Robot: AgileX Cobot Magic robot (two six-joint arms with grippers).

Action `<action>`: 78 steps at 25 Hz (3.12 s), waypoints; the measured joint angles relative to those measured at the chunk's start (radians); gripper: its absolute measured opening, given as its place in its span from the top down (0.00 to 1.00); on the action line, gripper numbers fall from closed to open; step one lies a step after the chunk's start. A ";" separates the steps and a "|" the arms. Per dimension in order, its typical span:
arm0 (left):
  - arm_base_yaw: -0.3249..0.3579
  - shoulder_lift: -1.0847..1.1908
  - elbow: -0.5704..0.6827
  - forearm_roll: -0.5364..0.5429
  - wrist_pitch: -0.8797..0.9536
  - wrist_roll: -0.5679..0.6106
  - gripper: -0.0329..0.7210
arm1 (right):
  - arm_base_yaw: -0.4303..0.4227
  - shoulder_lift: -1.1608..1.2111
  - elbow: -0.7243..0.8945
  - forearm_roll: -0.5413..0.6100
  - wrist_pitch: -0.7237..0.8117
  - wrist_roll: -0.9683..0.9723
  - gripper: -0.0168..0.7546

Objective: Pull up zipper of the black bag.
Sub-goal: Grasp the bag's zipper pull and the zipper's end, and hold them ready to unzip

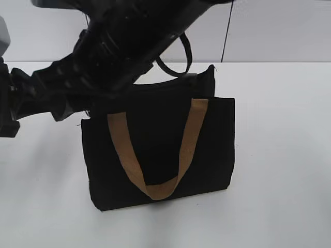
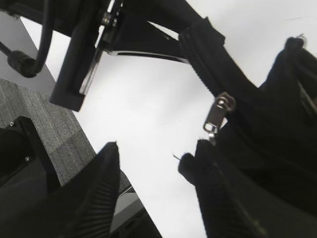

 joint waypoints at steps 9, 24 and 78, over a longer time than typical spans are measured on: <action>0.000 -0.001 0.000 -0.007 0.000 0.000 0.86 | 0.004 0.038 -0.006 -0.057 -0.052 0.103 0.48; 0.000 -0.002 0.000 -0.007 0.000 -0.001 0.86 | 0.004 0.094 -0.007 -0.157 -0.079 0.215 0.58; 0.000 -0.072 0.001 -0.063 -0.028 -0.011 0.86 | -0.018 0.049 -0.008 -0.024 -0.006 0.082 0.66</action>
